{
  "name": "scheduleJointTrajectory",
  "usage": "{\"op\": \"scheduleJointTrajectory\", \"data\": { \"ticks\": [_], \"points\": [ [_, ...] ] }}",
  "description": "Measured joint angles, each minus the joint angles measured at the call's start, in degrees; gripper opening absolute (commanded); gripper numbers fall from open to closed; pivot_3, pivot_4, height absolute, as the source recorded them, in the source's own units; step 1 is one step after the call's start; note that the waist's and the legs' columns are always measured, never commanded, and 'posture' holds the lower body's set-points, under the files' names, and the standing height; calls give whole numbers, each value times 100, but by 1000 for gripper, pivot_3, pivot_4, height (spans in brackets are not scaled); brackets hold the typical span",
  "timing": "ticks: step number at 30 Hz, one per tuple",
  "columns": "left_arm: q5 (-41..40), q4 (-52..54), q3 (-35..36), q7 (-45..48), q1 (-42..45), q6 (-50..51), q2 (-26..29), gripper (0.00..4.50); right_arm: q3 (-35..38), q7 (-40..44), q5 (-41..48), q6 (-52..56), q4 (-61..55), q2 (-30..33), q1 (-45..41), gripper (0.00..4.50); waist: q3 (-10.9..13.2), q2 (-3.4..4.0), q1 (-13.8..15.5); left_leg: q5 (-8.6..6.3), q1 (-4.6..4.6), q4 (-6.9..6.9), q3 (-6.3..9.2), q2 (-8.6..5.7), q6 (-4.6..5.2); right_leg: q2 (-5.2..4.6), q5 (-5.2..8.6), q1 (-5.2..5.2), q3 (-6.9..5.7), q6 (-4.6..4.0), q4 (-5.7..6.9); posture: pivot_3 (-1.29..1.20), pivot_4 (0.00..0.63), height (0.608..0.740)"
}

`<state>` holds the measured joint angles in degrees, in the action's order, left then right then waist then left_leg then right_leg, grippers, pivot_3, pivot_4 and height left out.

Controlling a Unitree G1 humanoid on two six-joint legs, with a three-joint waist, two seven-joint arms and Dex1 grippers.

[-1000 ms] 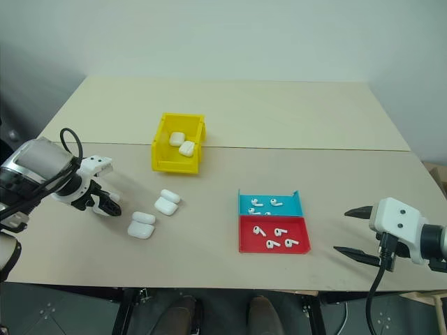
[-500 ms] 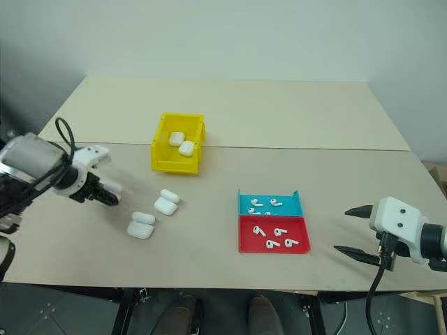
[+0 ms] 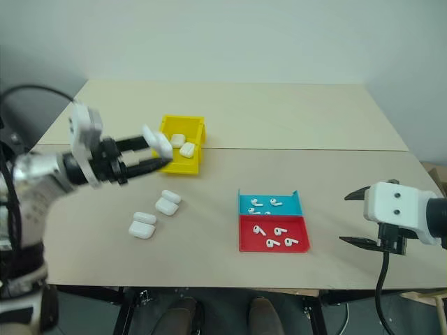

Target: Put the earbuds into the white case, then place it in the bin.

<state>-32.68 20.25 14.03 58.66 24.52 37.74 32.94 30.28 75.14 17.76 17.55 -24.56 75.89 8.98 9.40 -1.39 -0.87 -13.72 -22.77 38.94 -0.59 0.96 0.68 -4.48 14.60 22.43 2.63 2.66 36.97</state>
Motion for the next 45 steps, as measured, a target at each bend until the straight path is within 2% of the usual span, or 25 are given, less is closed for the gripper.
{"op": "scheduleJointTrajectory", "data": {
  "ticks": [6,8,11,17,18,21,25,27,30,33,36,45],
  "points": [
    [344,-609,-558,405,-718,-2330,-1099,2758,-649,353,197,623,-665,847,-400,4500,-1,1,56,11,16,1,-34,2,15,0,-14,-19,-3,-2,-18,0,150,740],
    [323,-1022,-754,740,-983,-2979,-1480,2758,-1048,305,376,794,-868,1010,-780,4500,-1,1,46,11,7,2,-36,2,15,-3,-17,-12,4,4,-25,0,150,740],
    [386,-1582,-1018,1232,-1037,-3943,-1720,2758,-1693,142,495,942,-1087,1165,-1471,4500,-1,1,41,11,-6,2,-35,2,16,-2,-20,1,1,7,-28,0,150,740],
    [618,-2005,-1429,1639,-1442,-5036,-1779,2758,-3137,-57,120,1175,-1269,937,-2430,4500,-1,2,23,6,-19,-1,-8,4,23,-4,-19,19,3,8,-29,0,150,740],
    [616,-2051,-1465,1738,-1448,-5225,-1778,2758,-3413,-100,-104,1180,-1271,836,-2569,4122,-2,2,22,7,-21,-1,-8,3,23,-4,-20,22,3,8,-28,0,150,740],
    [613,-2168,-1513,1897,-1439,-5713,-1769,2758,-4127,-239,-737,1254,-1199,426,-2927,4122,-2,3,22,7,-18,1,-7,4,22,-2,-21,21,3,9,-26,0,150,740],
    [615,-2116,-1546,1722,-1441,-5789,-1725,2758,-4739,-261,-1366,1284,-1114,84,-3224,4122,-3,5,19,7,-17,1,-4,5,23,1,-21,21,3,9,-24,0,150,740],
    [615,-2047,-1564,1608,-1442,-5766,-1675,2758,-4976,-204,-1649,1278,-1027,-12,-3289,3750,-4,6,20,7,-17,1,-3,5,23,1,-21,21,2,10,-24,0,150,740],
    [653,-1783,-1667,1436,-1513,-5588,-1461,2758,-5235,-133,-1916,1282,-859,-343,-3385,3750,-4,6,10,7,-17,-1,0,6,23,2,-20,22,2,10,-23,0,150,740],
    [682,-1630,-1723,1313,-1603,-5492,-1353,2758,-5364,-29,-2067,1283,-727,-457,-3402,3137,-4,7,13,7,-17,-3,0,5,23,1,-20,24,1,9,-22,0,150,740],
    [692,-1585,-1760,1154,-1664,-5421,-1296,2758,-5364,30,-2102,1288,-674,-584,-3483,2169,-4,7,12,7,-16,-3,1,6,23,2,-21,23,1,9,-22,0,150,740],
    [790,-1421,-1791,769,-1782,-5382,-1207,2758,-5454,222,-2354,1289,-522,-834,-3536,2169,-4,7,12,7,-15,-3,2,6,23,2,-21,22,0,9,-22,0,150,740]
  ]
}}
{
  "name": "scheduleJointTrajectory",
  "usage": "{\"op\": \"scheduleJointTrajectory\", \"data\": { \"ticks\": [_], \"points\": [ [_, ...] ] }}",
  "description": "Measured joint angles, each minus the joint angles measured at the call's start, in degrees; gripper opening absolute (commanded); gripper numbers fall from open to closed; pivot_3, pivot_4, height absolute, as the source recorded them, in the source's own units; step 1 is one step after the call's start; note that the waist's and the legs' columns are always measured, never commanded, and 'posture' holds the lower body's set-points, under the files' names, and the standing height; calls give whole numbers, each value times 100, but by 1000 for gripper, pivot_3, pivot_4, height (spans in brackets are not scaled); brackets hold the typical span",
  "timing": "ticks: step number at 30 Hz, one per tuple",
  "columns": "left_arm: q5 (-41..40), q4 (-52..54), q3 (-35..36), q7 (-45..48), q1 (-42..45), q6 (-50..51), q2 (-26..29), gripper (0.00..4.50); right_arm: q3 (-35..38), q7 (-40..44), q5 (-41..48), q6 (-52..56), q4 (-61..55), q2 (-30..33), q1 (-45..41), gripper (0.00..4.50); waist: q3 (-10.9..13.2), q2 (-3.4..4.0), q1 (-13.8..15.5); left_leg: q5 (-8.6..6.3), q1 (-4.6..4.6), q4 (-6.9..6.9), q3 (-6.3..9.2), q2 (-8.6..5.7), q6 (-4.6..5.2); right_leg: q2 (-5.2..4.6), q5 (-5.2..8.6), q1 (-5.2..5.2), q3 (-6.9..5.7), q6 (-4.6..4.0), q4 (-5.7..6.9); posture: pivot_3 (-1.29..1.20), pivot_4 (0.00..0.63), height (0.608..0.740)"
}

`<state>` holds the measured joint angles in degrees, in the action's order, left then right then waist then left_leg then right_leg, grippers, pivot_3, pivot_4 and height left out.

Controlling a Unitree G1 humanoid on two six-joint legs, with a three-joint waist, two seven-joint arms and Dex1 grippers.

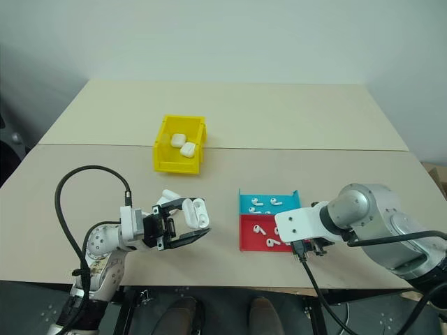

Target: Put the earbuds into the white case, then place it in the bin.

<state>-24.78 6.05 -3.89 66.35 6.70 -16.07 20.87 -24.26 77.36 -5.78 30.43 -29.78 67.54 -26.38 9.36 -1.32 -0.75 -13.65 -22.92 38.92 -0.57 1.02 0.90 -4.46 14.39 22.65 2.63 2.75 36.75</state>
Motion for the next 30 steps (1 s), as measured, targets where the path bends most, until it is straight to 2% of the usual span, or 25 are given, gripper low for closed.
{"op": "scheduleJointTrajectory", "data": {
  "ticks": [9,30],
  "points": [
    [65,174,-88,-282,-61,118,154,2758,-185,25,-257,15,165,-318,-114,2169,0,0,1,0,-1,0,1,0,0,0,0,0,0,0,-2,0,150,740],
    [119,364,-110,-567,-139,291,330,2758,-234,131,-490,0,463,-554,-69,2169,0,0,-1,0,-2,-4,1,0,0,1,1,1,-2,-1,-3,0,150,740]
  ]
}}
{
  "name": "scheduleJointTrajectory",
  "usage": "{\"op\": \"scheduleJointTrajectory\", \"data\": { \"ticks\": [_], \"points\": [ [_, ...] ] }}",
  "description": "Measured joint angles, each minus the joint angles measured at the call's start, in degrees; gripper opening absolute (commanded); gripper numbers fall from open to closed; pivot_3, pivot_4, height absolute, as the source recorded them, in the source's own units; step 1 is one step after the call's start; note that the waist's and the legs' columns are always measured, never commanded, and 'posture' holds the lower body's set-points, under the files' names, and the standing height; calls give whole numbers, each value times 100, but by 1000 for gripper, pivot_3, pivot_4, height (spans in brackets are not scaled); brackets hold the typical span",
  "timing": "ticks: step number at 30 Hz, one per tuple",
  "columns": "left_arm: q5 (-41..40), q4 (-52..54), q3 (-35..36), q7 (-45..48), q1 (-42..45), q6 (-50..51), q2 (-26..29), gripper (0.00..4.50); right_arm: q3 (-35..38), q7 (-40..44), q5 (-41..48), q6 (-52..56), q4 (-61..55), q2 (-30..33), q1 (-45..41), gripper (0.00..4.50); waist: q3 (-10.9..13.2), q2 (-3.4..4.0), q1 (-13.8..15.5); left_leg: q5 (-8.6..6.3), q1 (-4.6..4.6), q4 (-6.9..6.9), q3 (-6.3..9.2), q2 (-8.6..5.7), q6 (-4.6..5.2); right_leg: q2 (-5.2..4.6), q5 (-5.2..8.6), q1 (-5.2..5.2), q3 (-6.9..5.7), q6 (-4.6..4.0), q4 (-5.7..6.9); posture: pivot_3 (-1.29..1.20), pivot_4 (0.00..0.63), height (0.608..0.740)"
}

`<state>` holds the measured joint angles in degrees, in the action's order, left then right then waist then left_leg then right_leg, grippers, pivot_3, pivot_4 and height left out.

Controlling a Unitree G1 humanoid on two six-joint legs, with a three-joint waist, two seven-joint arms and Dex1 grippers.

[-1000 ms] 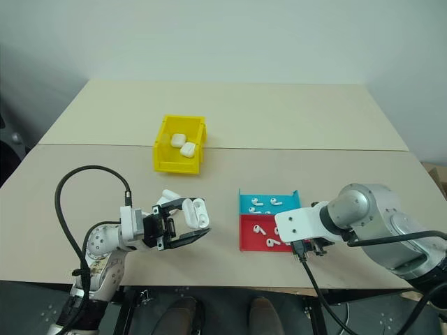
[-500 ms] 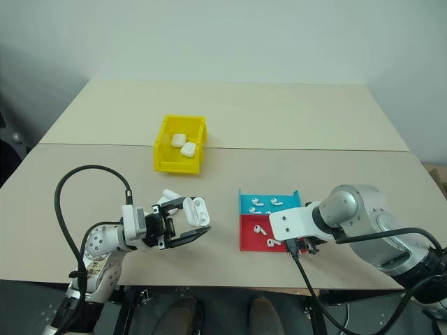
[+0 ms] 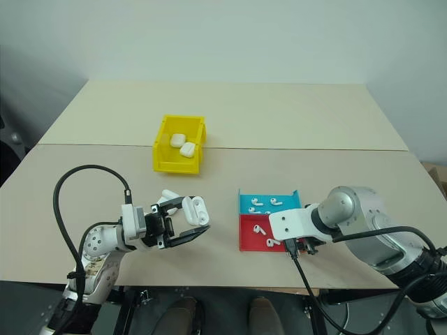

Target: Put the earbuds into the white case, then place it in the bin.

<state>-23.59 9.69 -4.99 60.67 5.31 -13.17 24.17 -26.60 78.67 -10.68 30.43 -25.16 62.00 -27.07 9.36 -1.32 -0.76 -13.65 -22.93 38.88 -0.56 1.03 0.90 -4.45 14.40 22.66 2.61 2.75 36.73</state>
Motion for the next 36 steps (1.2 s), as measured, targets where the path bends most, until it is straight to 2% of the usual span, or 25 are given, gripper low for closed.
{"op": "scheduleJointTrajectory", "data": {
  "ticks": [18,22,36],
  "points": [
    [90,136,-12,-269,-56,217,68,2758,-7,3,-164,-128,103,-159,40,2169,0,0,3,0,-1,-1,0,0,0,0,0,1,0,0,-1,0,150,740],
    [96,136,-14,-295,-56,217,68,2758,-7,15,-160,-175,103,-159,40,1329,0,0,1,0,-1,-1,0,-1,0,-1,0,1,0,0,-1,0,150,740],
    [101,193,-19,-352,-76,317,91,2758,-7,7,-168,-248,162,-158,54,1329,0,0,2,0,-2,-2,0,0,0,0,0,2,0,0,-2,0,150,740]
  ]
}}
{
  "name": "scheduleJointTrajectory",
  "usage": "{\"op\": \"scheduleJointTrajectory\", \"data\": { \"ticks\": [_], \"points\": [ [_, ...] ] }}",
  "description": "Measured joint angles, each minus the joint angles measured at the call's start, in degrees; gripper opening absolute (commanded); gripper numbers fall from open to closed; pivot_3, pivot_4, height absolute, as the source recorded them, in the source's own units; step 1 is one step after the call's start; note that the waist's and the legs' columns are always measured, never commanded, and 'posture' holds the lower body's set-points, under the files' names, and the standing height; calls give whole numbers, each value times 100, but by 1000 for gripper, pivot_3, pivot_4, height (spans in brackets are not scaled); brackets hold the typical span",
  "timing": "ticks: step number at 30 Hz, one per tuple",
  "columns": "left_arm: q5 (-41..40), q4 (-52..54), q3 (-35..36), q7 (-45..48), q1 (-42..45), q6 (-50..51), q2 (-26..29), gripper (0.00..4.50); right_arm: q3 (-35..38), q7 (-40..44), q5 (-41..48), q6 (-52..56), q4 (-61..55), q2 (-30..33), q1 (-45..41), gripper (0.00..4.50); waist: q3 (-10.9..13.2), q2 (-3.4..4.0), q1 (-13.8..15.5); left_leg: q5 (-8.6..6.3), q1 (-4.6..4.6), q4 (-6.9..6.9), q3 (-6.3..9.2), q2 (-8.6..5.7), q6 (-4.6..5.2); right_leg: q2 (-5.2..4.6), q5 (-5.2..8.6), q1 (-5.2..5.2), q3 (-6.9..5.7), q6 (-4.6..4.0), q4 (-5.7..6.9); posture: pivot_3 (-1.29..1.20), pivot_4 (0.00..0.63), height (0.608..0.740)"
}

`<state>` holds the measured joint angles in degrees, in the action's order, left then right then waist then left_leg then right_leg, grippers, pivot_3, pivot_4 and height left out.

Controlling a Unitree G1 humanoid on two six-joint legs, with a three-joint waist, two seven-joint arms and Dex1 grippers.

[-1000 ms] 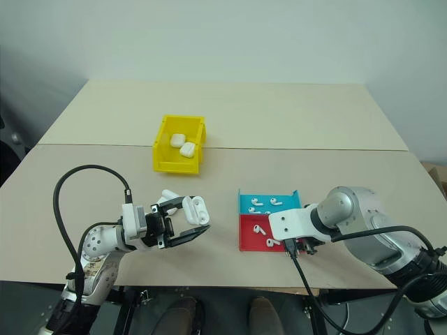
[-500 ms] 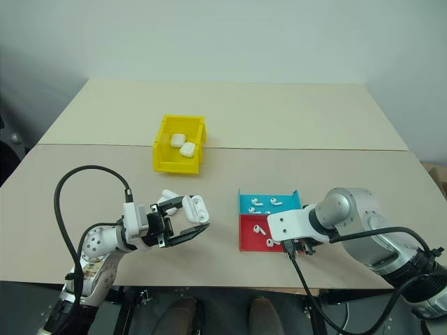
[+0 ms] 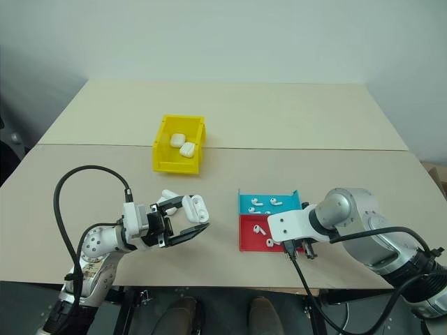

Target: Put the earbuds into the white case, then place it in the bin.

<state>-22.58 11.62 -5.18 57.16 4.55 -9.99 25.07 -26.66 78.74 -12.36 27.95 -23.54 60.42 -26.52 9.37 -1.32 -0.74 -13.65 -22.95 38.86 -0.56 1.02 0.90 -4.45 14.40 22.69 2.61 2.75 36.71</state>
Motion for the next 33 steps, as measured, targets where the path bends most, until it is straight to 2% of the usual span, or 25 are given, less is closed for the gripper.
{"op": "scheduleJointTrajectory", "data": {
  "ticks": [10,13,25,28,31,33],
  "points": [
    [0,0,-3,-24,0,17,0,2758,1,-10,-5,-37,32,0,3,1329,0,0,1,0,0,0,0,0,0,0,0,0,0,0,-1,0,150,740],
    [0,0,-3,-23,1,17,0,2758,22,-12,0,-58,26,1,23,814,0,0,1,0,1,0,0,0,0,0,0,-1,0,0,-1,0,150,740],
    [-6,-2,-21,-14,80,26,-50,2758,181,-144,28,15,-54,11,177,814,0,0,4,0,0,0,0,0,0,0,0,-1,0,0,-2,0,150,740],
    [-82,-5,-95,-28,295,85,-269,2758,760,-133,473,430,-413,23,310,814,2,1,19,0,-19,2,2,-2,0,-2,-1,14,0,1,-1,0,150,740],
    [-266,1,-290,-30,639,229,-595,2758,2020,-196,1246,1092,-769,-25,167,814,2,1,51,0,-33,6,6,-5,0,-2,-8,22,0,9,-3,0,150,740],
    [-482,0,-407,0,833,335,-848,2758,3189,-498,1869,1782,-845,-538,-112,814,3,-4,55,0,-31,4,9,-3,0,1,-10,16,-2,6,-10,0,150,740]
  ]
}}
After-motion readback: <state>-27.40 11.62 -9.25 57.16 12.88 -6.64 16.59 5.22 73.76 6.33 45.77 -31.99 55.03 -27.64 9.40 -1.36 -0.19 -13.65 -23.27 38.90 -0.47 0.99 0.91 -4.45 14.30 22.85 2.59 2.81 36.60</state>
